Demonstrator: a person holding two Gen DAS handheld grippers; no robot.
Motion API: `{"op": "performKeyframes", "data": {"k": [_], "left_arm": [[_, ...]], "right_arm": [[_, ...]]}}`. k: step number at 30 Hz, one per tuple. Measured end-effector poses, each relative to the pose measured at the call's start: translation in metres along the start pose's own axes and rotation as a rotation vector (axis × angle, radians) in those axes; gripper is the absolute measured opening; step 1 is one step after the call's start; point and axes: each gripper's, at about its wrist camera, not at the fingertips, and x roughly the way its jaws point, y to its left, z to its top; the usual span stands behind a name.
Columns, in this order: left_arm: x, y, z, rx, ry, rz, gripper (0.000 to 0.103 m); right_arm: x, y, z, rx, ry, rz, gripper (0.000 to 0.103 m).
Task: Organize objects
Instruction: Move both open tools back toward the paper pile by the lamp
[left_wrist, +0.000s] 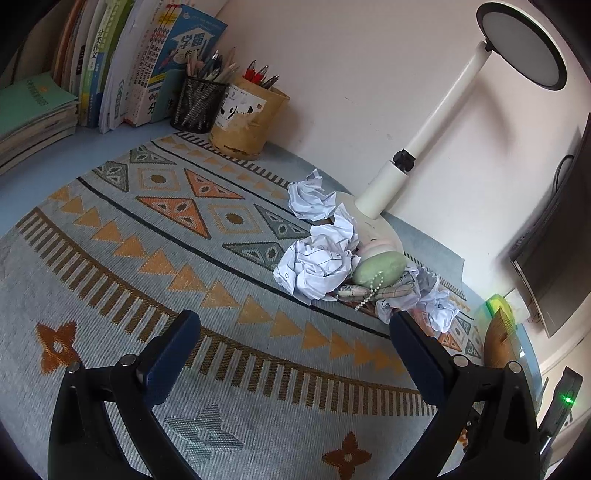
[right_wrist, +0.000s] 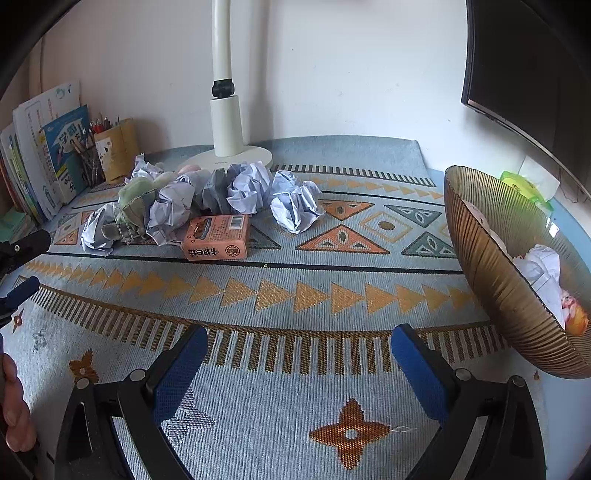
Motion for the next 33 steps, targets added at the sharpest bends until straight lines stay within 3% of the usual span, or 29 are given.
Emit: {"op": "performKeyframes", "data": {"k": [12, 15, 22, 24, 26, 29, 30, 33], "left_arm": [[0.000, 0.004, 0.001, -0.026, 0.009, -0.030, 0.102], [-0.005, -0.004, -0.001, 0.021, -0.007, -0.061, 0.102], [-0.008, -0.023, 0.011, 0.148, 0.009, 0.003, 0.101], [-0.004, -0.021, 0.031, 0.171, 0.057, -0.026, 0.101], [0.014, -0.013, 0.055, 0.163, 0.159, -0.074, 0.101], [0.044, -0.002, 0.071, 0.158, 0.228, -0.093, 0.101], [0.058, -0.001, 0.072, 0.168, 0.259, -0.092, 0.101], [0.089, -0.010, 0.065, 0.266, 0.362, -0.183, 0.101]], "right_arm": [[0.002, 0.001, 0.000, 0.001, 0.005, 0.000, 0.100], [0.002, 0.002, -0.001, -0.001, 0.005, 0.000, 0.100], [0.004, 0.003, -0.001, 0.005, 0.025, -0.014, 0.100], [0.011, 0.005, -0.001, -0.009, 0.072, 0.006, 0.102], [0.015, 0.007, 0.000, -0.020, 0.110, 0.045, 0.102], [-0.006, 0.001, 0.011, 0.009, 0.029, 0.108, 0.101], [-0.010, 0.001, 0.018, 0.007, 0.019, 0.111, 0.101], [-0.003, 0.005, 0.053, -0.047, 0.047, 0.035, 0.101]]}}
